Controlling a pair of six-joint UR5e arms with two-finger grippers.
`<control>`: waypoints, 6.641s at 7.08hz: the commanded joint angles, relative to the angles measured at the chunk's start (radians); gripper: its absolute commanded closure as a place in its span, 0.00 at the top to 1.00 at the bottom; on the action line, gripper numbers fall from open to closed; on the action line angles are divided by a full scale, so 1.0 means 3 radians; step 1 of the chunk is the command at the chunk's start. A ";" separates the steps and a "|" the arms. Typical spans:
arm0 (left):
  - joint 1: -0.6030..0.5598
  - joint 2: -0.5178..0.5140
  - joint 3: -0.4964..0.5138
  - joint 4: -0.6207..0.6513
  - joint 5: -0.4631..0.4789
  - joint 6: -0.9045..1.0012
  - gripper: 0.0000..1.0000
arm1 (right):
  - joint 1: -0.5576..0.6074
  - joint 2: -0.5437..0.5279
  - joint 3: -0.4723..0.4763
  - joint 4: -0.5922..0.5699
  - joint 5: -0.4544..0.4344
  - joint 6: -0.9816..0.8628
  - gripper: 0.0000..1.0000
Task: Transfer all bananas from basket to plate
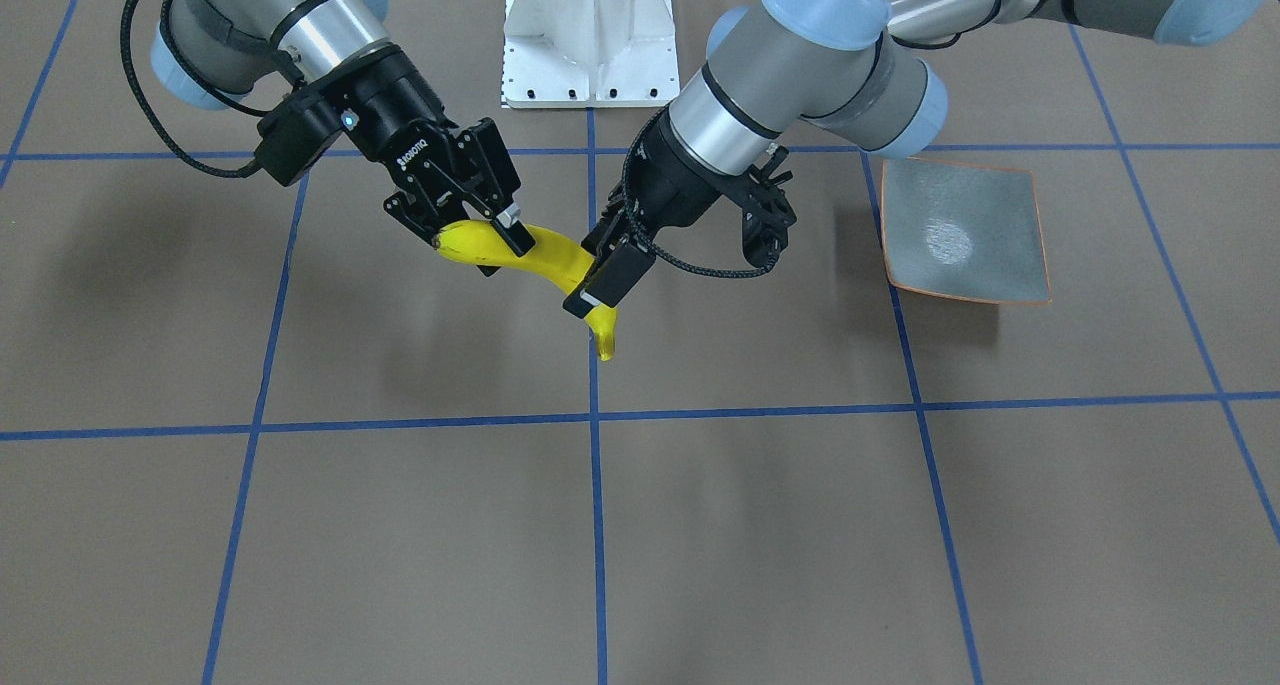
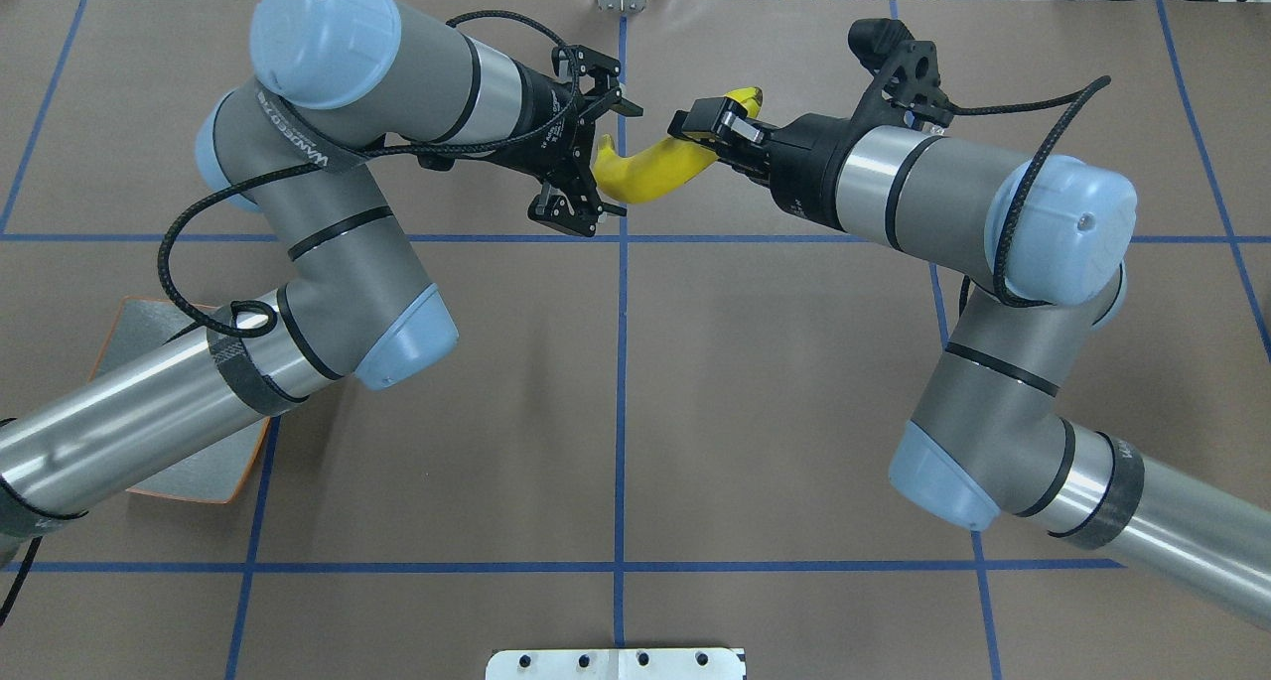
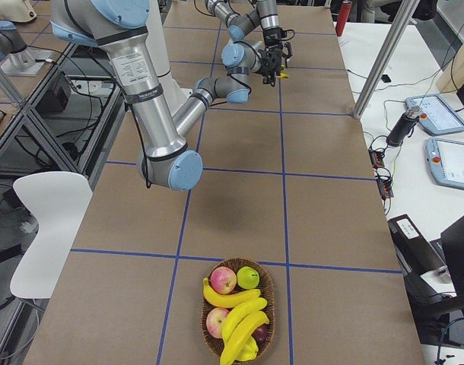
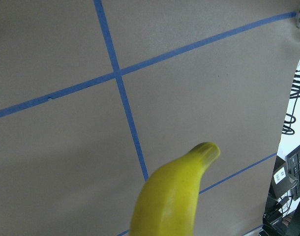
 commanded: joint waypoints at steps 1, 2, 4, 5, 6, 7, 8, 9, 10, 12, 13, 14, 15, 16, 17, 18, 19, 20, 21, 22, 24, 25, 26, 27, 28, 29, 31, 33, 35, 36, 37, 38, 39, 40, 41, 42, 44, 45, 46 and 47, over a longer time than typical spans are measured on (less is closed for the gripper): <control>0.0083 0.0000 0.0007 -0.0003 0.0044 0.0006 1.00 | -0.0003 0.0003 -0.0003 0.0029 -0.0004 -0.0038 0.00; 0.0119 -0.0005 0.0002 -0.0003 0.0069 0.0006 1.00 | -0.0003 0.0003 -0.0003 0.0029 -0.0004 -0.0044 0.00; 0.0124 0.0005 -0.0008 -0.0064 0.0065 0.0011 0.96 | 0.0002 -0.0037 -0.0003 0.0069 0.0001 -0.0044 0.00; 0.0124 0.0011 -0.0008 -0.0064 0.0064 0.0021 0.84 | 0.0007 -0.0043 -0.0008 0.0075 0.0001 -0.0044 0.00; 0.0124 0.0016 -0.0008 -0.0064 0.0064 0.0026 0.65 | 0.0002 -0.0073 -0.0003 0.0110 0.0001 -0.0049 0.00; 0.0124 0.0016 -0.0003 -0.0059 0.0064 0.0021 0.46 | 0.0002 -0.0099 -0.0008 0.0197 0.0001 -0.0049 0.00; 0.0124 0.0016 -0.0008 -0.0054 0.0064 -0.0004 0.00 | 0.0002 -0.0089 -0.0008 0.0198 -0.0004 -0.0044 0.00; 0.0124 0.0021 -0.0008 -0.0054 0.0064 -0.0009 0.00 | 0.0002 -0.0074 -0.0003 0.0198 -0.0009 -0.0028 0.33; 0.0124 0.0026 -0.0019 -0.0059 0.0064 -0.0020 0.00 | -0.0003 -0.0068 -0.0003 0.0198 -0.0019 -0.0023 0.99; 0.0124 0.0026 -0.0024 -0.0059 0.0064 -0.0030 0.00 | -0.0008 -0.0063 -0.0003 0.0192 -0.0075 -0.0028 1.00; 0.0124 0.0036 -0.0019 -0.0059 0.0064 -0.0035 0.00 | -0.0003 -0.0063 -0.0003 0.0192 -0.0075 -0.0028 1.00; 0.0124 0.0041 -0.0014 -0.0059 0.0064 -0.0035 0.00 | 0.0002 -0.0073 0.0013 0.0192 -0.0045 -0.0038 1.00; 0.0124 0.0057 0.0002 -0.0054 0.0070 -0.0030 0.00 | 0.0007 -0.0073 0.0023 0.0198 -0.0030 -0.0038 1.00; 0.0114 0.0072 0.0073 -0.0054 0.0070 -0.0025 0.00 | 0.0018 -0.0084 0.0084 0.0198 -0.0024 -0.0033 1.00; 0.0063 0.0077 0.0134 -0.0059 0.0070 -0.0025 0.00 | 0.0063 -0.0150 0.0140 0.0198 0.0102 -0.0033 1.00; -0.0003 0.0092 0.0165 -0.0059 0.0070 -0.0025 0.00 | 0.0231 -0.0302 0.0216 0.0198 0.0372 -0.0038 1.00; -0.0074 0.0098 0.0176 -0.0059 0.0065 0.0011 0.00 | 0.0556 -0.0425 0.0217 0.0198 0.0815 -0.0044 1.00; -0.0141 0.0204 0.0150 -0.0105 0.0049 0.0067 0.00 | 0.0955 -0.0522 0.0177 0.0182 0.1341 -0.0114 1.00; -0.0167 0.0357 0.0094 -0.0298 0.0019 0.0330 0.00 | 0.1343 -0.0604 0.0065 0.0147 0.1852 -0.0459 1.00; -0.0172 0.0703 -0.0225 -0.0335 -0.0007 0.0900 0.00 | 0.1595 -0.0625 -0.0149 0.0141 0.2207 -0.0777 1.00; -0.0309 0.1032 -0.0535 -0.0290 -0.0278 0.2011 0.00 | 0.1801 -0.0631 -0.0522 0.0126 0.2337 -0.1141 1.00; -0.0346 0.1281 -0.0707 -0.0289 -0.0263 0.2765 0.00 | 0.1888 -0.0631 -0.0686 -0.0036 0.2409 -0.1421 1.00; -0.0351 0.1643 -0.0891 -0.0295 -0.0237 0.3476 0.00 | 0.1930 -0.0636 -0.0683 -0.0402 0.2405 -0.1773 1.00; -0.0351 0.1890 -0.0923 -0.0295 -0.0222 0.4080 0.00 | 0.2006 -0.0646 -0.0668 -0.0689 0.2404 -0.2111 1.00; -0.0356 0.2156 -0.0974 -0.0300 -0.0095 0.4714 0.00 | 0.2083 -0.0651 -0.0667 -0.1021 0.2415 -0.2524 1.00; -0.0367 0.2442 -0.1046 -0.0300 -0.0043 0.5257 0.00 | 0.2164 -0.0661 -0.0652 -0.1328 0.2410 -0.3010 1.00; -0.0377 0.2745 -0.1113 -0.0305 -0.0018 0.5894 0.00 | 0.2196 -0.0763 -0.0667 -0.1760 0.2379 -0.3508 1.00; -0.0362 0.2889 -0.1103 -0.0305 0.0074 0.6039 0.00 | 0.2196 -0.0860 -0.0672 -0.1766 0.2415 -0.3516 1.00; -0.0356 0.3012 -0.1093 -0.0300 0.0085 0.6233 0.00 | 0.2196 -0.0881 -0.0662 -0.1761 0.2415 -0.3516 1.00; -0.0341 0.3037 -0.1072 -0.0305 0.0105 0.6239 0.00 | 0.2196 -0.0886 -0.0662 -0.1761 0.2435 -0.3510 1.00; -0.0321 0.3058 -0.1072 -0.0305 0.0105 0.6239 0.00 | 0.2196 -0.0886 -0.0657 -0.1756 0.2445 -0.3510 1.00; -0.0300 0.3073 -0.1072 -0.0305 0.0105 0.6244 0.00 | 0.2196 -0.0881 -0.0662 -0.1756 0.2435 -0.3510 1.00; -0.0260 0.3079 -0.1072 -0.0305 0.0105 0.6239 0.99 | 0.2196 -0.0876 -0.0677 -0.1751 0.2445 -0.3510 1.00; -0.0254 0.3084 -0.1072 -0.0320 0.0100 0.6229 1.00 | 0.2196 -0.0876 -0.0673 -0.1756 0.2445 -0.3510 1.00; -0.0254 0.3094 -0.1072 -0.0325 0.0100 0.6229 1.00 | 0.2196 -0.0876 -0.0667 -0.1761 0.2445 -0.3505 1.00; -0.0259 0.3094 -0.1077 -0.0330 0.0070 0.6229 1.00 | 0.2196 -0.0876 -0.0688 -0.1766 0.2445 -0.3495 1.00; -0.0269 0.3094 -0.1133 -0.0335 0.0003 0.6218 1.00 | 0.2201 -0.0927 -0.0728 -0.1781 0.2410 -0.3520 1.00; -0.0335 0.3053 -0.1138 -0.0320 -0.0296 0.6218 1.00 | 0.2236 -0.0968 -0.0769 -0.1786 0.2405 -0.3657 1.00; -0.0549 0.3007 -0.1128 -0.0290 -0.0491 0.6218 1.00 | 0.2348 -0.1064 -0.0820 -0.1791 0.2404 -0.3932 1.00; -0.0611 0.2992 -0.1118 -0.0289 -0.0589 0.6224 1.00 | 0.2501 -0.1106 -0.0942 -0.1842 0.2404 -0.4294 1.00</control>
